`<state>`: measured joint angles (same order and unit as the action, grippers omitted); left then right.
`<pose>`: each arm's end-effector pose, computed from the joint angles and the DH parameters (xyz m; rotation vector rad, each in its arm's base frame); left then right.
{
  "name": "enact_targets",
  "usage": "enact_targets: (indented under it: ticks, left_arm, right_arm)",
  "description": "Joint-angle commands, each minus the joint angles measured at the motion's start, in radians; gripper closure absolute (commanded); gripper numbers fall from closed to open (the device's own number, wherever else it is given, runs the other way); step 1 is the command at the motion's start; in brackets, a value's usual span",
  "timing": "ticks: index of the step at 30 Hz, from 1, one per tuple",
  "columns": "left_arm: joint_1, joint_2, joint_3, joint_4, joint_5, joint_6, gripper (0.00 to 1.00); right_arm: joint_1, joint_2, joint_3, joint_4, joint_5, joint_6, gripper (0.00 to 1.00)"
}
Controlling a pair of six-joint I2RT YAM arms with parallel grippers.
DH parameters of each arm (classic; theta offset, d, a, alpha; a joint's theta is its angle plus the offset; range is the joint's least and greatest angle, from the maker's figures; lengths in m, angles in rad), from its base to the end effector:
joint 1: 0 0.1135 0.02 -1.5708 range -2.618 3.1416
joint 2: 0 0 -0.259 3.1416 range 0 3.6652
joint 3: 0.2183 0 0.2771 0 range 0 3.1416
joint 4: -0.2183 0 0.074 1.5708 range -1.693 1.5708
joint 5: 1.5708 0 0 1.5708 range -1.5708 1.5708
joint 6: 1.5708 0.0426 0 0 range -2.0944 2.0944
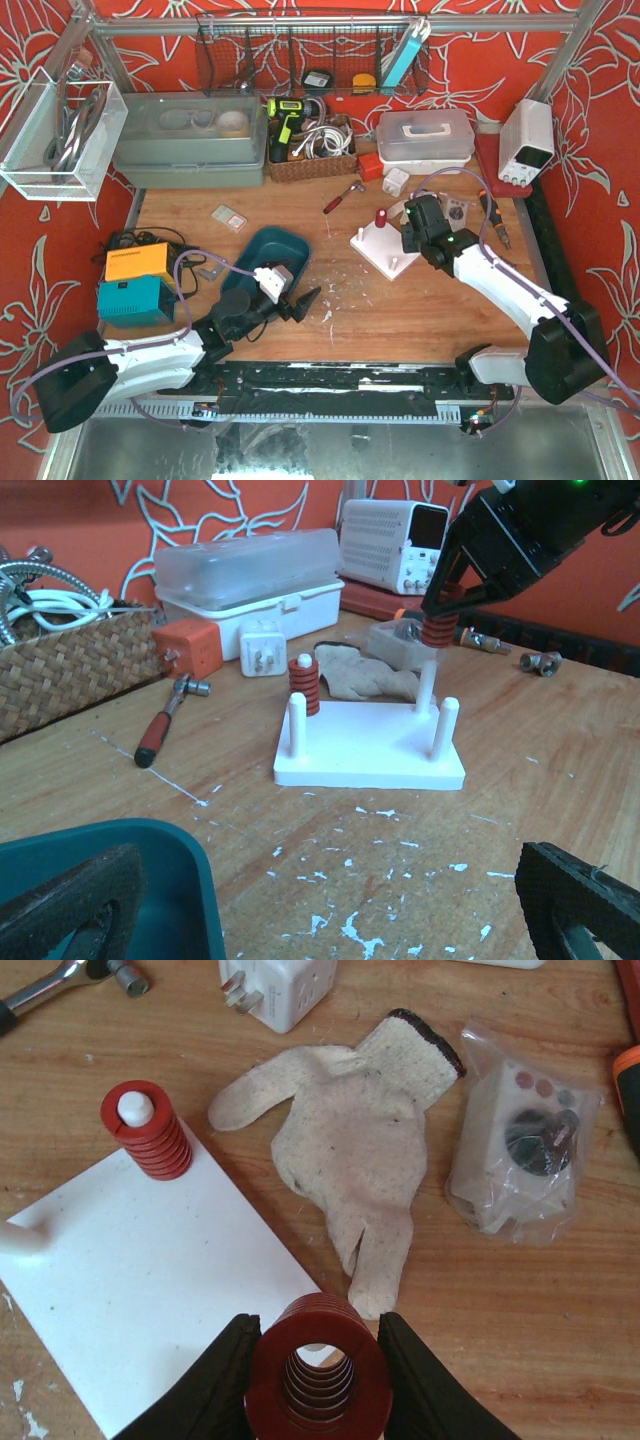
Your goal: Install the large spring
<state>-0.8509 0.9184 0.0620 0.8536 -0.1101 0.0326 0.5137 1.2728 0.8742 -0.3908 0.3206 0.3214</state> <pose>0.1365 -0.1486 0.1539 0.6039 1.4825 -0.5533 0.2654 0.1343 0.2302 -0.0685 2.3095 0.0443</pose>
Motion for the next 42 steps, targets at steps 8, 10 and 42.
enact_targets:
  ticks: [8, 10, 42]
  left_arm:
    - [-0.002, -0.019, 0.019, 0.014, -0.007, -0.007, 0.00]
    - [-0.002, -0.021, 0.018, 0.015, -0.007, -0.006, 0.00]
    - [0.014, -0.101, 0.167, -0.430, -0.344, -0.335, 0.00]
  right_arm:
    - [-0.044, 0.058, -0.024, 0.077, -0.020, 0.054, 1.00]
    - [-0.048, 0.067, -0.038, 0.101, -0.038, 0.058, 1.00]
    - [-0.047, -0.024, 0.060, -0.101, -0.282, 0.018, 0.18]
